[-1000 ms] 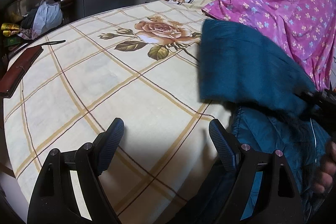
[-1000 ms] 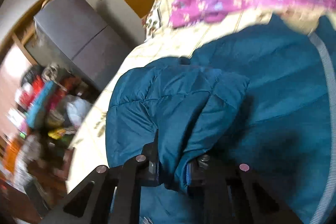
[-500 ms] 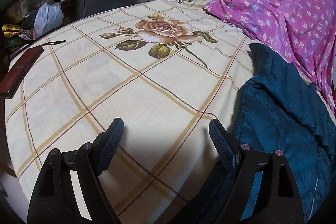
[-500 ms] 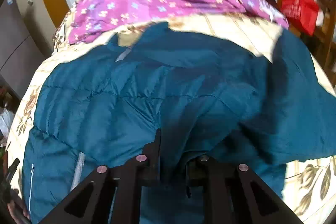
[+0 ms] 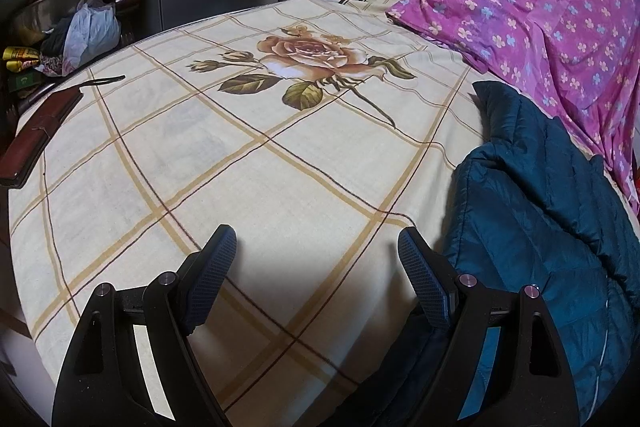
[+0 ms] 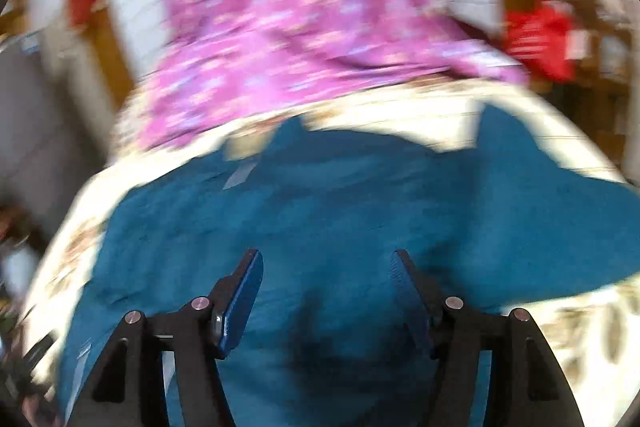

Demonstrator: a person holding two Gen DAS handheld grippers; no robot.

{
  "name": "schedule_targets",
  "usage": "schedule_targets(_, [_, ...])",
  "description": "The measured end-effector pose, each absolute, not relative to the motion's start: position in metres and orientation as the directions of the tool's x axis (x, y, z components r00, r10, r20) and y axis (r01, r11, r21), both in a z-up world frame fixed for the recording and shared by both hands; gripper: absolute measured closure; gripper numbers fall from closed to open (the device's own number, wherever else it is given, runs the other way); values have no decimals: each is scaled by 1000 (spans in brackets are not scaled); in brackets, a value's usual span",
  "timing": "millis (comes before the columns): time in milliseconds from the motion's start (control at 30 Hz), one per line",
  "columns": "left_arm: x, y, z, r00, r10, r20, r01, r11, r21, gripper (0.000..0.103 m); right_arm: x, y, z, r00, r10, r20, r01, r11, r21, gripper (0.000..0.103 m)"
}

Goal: Fold large clothes
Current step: 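Move the right gripper over to the other sleeve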

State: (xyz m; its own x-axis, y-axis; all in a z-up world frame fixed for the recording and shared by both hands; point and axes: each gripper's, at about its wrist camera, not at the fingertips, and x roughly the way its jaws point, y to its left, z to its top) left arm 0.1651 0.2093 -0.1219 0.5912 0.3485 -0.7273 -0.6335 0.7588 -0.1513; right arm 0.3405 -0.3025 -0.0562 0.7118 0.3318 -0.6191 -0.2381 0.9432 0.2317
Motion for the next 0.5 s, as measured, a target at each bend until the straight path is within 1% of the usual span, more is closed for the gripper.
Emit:
schedule_targets(33, [165,209,-122,591,348,-728,-633,759,-151,20,340,-288,-60,694,351,-628,-287,936,207,39])
schedule_targets(100, [164,210,-122,592,349,-727,-634,758,-152,20,350,-273,-74,690,299,-660,-279,950,140,39])
schedule_targets(200, [165,209,-122,591,348,-728,-634,758,-152,20,379,-284,-114,583,264,-768,-182,964,193,38])
schedule_targets(233, [165,209,-122,591,349,-728,-633,759,-150,20,383,-285,-121,577,270,-771,-172,963,209,36])
schedule_targets(267, [165,209,-122,589,350,-728,-634,759,-148,20,381,-286,-121,596,279,-753,-171,960,220,33])
schedule_targets(300, [165,209,-122,587,352,-729,-635,758,-146,20,383,-286,-121,593,286,-753,-176,958,225,28])
schedule_targets(333, [166,209,-122,585,351,-731,-635,759,-144,20,382,-284,-120,588,284,-758,-180,959,219,27])
schedule_targets(400, [166,209,-123,585,346,-734,-632,762,-145,20,378,-279,-115,559,251,-790,-193,966,170,27])
schedule_targets(500, [169,208,-125,586,327,-741,-618,772,-148,20,349,-285,-101,560,260,-786,-209,963,169,27])
